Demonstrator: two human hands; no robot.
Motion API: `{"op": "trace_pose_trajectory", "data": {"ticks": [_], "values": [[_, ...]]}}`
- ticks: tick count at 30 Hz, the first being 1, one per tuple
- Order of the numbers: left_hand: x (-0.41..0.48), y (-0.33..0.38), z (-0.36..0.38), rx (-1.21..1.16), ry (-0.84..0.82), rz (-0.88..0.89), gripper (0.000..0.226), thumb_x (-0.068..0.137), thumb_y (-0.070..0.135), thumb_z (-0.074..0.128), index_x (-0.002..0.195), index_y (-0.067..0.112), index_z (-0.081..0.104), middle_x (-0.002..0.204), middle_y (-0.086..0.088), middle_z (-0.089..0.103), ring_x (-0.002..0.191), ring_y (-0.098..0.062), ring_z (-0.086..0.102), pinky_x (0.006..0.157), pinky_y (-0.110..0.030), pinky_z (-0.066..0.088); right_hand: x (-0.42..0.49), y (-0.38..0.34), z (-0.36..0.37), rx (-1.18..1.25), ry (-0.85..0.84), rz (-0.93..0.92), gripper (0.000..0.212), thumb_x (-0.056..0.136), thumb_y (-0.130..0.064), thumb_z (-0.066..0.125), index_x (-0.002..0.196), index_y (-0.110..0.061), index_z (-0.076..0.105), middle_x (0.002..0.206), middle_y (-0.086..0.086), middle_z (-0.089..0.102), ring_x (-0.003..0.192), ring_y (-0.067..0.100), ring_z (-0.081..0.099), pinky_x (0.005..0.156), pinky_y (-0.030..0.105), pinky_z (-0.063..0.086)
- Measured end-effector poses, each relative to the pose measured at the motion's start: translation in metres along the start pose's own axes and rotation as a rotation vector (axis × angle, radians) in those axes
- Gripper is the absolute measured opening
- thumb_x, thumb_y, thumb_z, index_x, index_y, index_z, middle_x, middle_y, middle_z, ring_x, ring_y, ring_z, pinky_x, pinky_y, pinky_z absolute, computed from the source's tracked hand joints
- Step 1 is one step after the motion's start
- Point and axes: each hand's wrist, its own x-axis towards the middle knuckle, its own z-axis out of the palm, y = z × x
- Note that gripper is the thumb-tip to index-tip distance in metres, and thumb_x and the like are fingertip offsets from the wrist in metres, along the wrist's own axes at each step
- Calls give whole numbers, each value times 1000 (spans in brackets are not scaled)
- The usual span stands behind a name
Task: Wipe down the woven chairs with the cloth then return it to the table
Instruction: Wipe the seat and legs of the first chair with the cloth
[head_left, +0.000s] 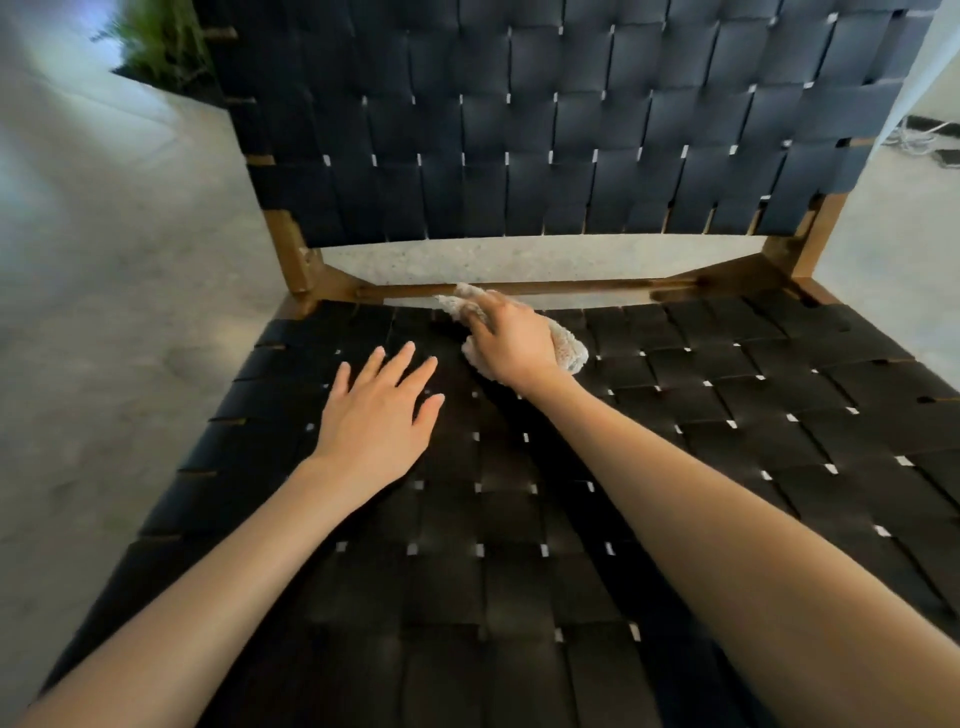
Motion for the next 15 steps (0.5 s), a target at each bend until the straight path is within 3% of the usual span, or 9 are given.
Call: {"op": "trace_pose_trajectory", "data": {"ticks": [3, 6, 10, 15], "values": [[-18, -51, -7, 32, -17, -166, 59, 97, 55, 21, 151, 33, 11, 160, 4, 4, 147, -23, 2, 117, -47, 5, 19, -64, 37, 152, -41, -18, 40, 100, -30, 44, 140, -22, 47, 139, 4, 53, 123, 21, 51, 102, 38, 43], [-38, -87, -8, -2, -43, -267, 62, 93, 63, 17, 150, 40, 7, 160, 7, -3, 147, -22, -1, 117, -49, 9, 36, -118, 57, 288, -131, -76, 37, 102, -32, 41, 134, -19, 53, 133, 6, 57, 119, 22, 53, 100, 40, 43], [-48, -102, -6, -142, -8, -307, 63, 93, 63, 20, 150, 40, 7, 159, 11, -4, 145, -25, 14, 114, -45, 24, 43, -127, 65, -19, -190, -181, 42, 98, -46, 41, 134, -27, 52, 137, 7, 52, 124, 26, 45, 106, 40, 33], [-48, -103, -6, -203, 42, -276, 59, 95, 58, 25, 150, 38, 12, 159, 12, 0, 141, -25, 27, 106, -42, 35, 28, -76, 34, -212, -170, 30, 53, 91, -50, 40, 140, -30, 42, 137, 7, 49, 126, 28, 43, 108, 42, 30]]}}
